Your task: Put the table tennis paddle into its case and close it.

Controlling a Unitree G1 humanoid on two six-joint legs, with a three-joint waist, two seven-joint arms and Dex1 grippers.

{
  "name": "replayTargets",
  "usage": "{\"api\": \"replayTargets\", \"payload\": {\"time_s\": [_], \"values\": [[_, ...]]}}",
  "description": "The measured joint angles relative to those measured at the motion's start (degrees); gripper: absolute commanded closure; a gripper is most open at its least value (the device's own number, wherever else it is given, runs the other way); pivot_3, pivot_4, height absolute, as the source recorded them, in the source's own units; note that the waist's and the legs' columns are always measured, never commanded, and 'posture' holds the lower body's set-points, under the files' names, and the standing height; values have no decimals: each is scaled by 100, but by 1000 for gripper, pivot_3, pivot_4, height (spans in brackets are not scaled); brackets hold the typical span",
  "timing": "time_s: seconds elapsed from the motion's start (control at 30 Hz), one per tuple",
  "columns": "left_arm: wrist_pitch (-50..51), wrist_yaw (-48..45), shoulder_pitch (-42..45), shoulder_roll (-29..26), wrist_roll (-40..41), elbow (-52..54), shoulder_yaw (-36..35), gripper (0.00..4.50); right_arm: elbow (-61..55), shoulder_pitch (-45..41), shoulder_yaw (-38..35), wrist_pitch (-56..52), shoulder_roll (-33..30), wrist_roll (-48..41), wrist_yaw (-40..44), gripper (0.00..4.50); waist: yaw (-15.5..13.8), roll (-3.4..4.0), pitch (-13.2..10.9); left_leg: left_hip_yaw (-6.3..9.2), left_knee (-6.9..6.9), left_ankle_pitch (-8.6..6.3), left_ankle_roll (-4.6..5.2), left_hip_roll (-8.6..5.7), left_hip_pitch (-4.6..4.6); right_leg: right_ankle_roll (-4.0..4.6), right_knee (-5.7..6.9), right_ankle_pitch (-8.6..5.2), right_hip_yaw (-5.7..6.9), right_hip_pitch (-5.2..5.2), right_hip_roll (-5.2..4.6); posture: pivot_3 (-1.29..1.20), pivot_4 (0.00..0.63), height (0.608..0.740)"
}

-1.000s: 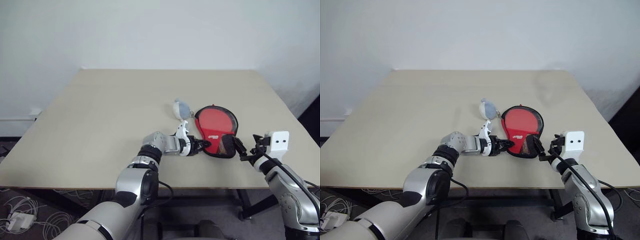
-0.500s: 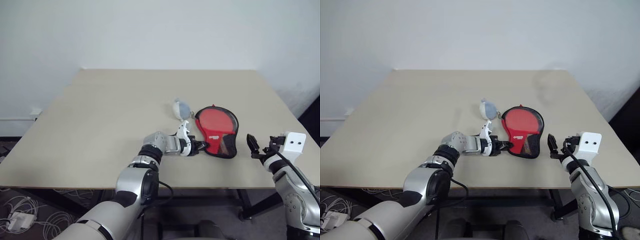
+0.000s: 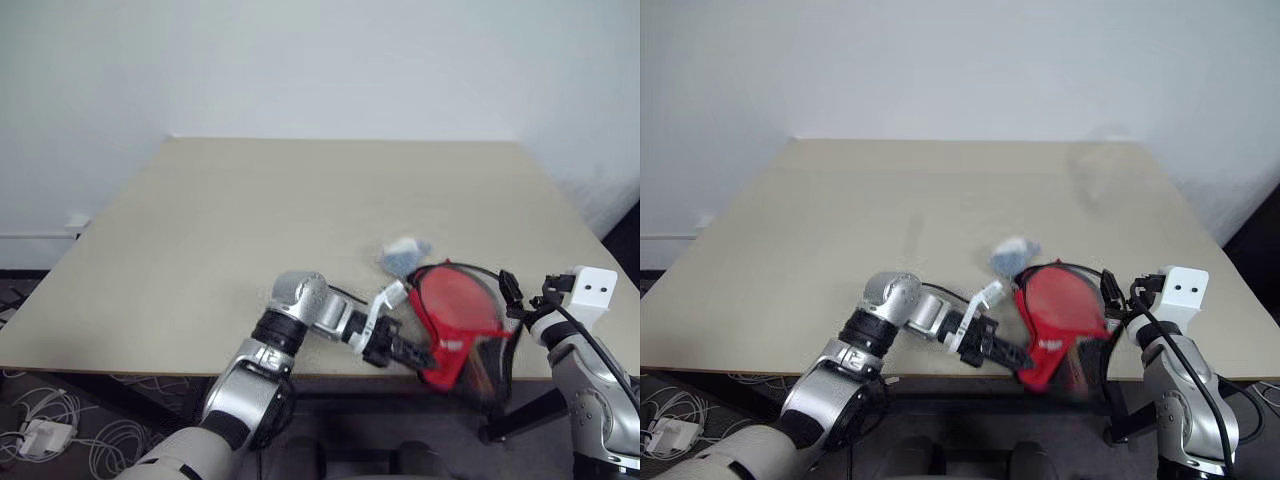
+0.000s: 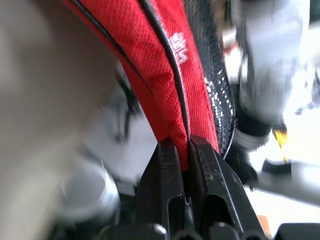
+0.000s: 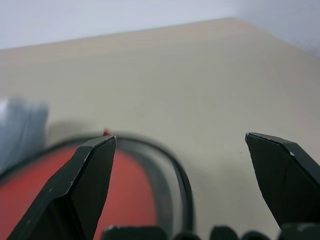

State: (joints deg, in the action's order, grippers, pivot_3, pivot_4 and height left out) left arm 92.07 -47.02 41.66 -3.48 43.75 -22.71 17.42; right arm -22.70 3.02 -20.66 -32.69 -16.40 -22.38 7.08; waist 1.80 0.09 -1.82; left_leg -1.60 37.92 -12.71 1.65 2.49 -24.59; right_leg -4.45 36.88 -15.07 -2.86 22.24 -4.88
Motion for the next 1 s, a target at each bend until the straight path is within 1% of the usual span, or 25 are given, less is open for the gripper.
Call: {"api": "replayTargets", "payload": {"time_s": [0.07, 0.17, 0.27, 0.43, 0.5, 0.53, 0.57, 0.63, 0.73, 0.77, 0.9, 1.0], "values": [[3, 85, -24, -199, 234, 149, 193, 4476, -1, 32, -18, -8, 0, -1, -3, 0, 0, 1, 0, 4, 0, 1, 0, 1, 0, 1, 2, 0, 1, 0, 3, 0, 0, 728], [3, 397, -28, -398, 488, 175, 215, 4476, -3, 151, -83, -40, 0, 1, -78, 0, -4, 2, 1, 4, 1, 1, 0, 0, 0, 0, 0, 0, 0, -1, 2, 0, 0, 728], [4, 784, -38, -332, 589, -31, 154, 4476, -3, 195, -87, -54, 20, 1, -132, 0, -53, 1, 1, 3, 4, 0, 0, -2, 0, 0, -2, -1, 1, -3, 0, 0, 0, 728], [5, 1330, -45, -248, 623, -110, -32, 4476, -2, 225, -80, -55, 56, 49, -194, 0, -53, 1, 1, 3, 4, 1, 0, -2, 0, 0, -2, 0, 1, -3, 0, 0, 0, 728], [5, 1466, -46, -235, 616, -106, -94, 3953, 2, 221, -69, -55, 55, 65, -194, 0, -53, 1, 1, 3, 3, 1, 0, -2, 0, 0, -2, -1, 1, -3, 0, 0, 0, 728], [5, 1536, -51, -227, 608, -107, -108, 3769, 9, 209, -56, -57, 50, 77, -193, 0, -53, 1, 1, 3, 3, 1, 0, -2, 0, 0, -2, 0, 1, -2, 0, 0, 0, 728], [5, 1590, -55, -215, 595, -107, -129, 3370, 14, 199, -43, -58, 37, 97, -193, 0, -53, 1, 1, 2, 3, 1, 0, -2, 0, 0, -2, 0, 1, -3, 0, 0, 0, 728], [5, 1671, -61, -186, 588, -103, -240, 2723, 67, 142, -37, -62, 6, 114, -192, 0, -53, 1, 1, 2, 4, 1, 0, -2, 0, 1, -2, 0, 1, -3, 0, 0, 0, 728], [5, 1683, -77, -256, 652, 56, -259, 1549, 101, 87, -39, -66, -36, 120, -190, 0, -53, 1, 1, 2, 2, 1, -1, -2, 0, 1, -2, 0, 1, -3, 1, 0, 0, 728], [5, 1654, -83, -267, 661, 141, -232, 1338, 105, 82, -38, -66, -36, 121, -189, 0, -53, 1, 1, 2, 2, 1, -1, -2, 0, 1, -2, 0, 1, -3, 0, 0, 0, 728], [-54, 1385, -88, -454, 644, 499, -137, 1338, 169, 60, -16, -66, -36, 125, -187, 0, -51, 2, 1, 1, 1, 1, -1, -2, 0, 1, -2, 0, 1, -2, 1, 0, 0, 728], [-723, 561, -97, -991, 515, 1013, 314, 1338, 174, 7, -19, -70, -36, 117, -188, 0, -47, 4, 1, -1, -5, 5, -8, -1, 1, 3, -1, 0, 0, 2, 2, 0, 0, 728]]}}
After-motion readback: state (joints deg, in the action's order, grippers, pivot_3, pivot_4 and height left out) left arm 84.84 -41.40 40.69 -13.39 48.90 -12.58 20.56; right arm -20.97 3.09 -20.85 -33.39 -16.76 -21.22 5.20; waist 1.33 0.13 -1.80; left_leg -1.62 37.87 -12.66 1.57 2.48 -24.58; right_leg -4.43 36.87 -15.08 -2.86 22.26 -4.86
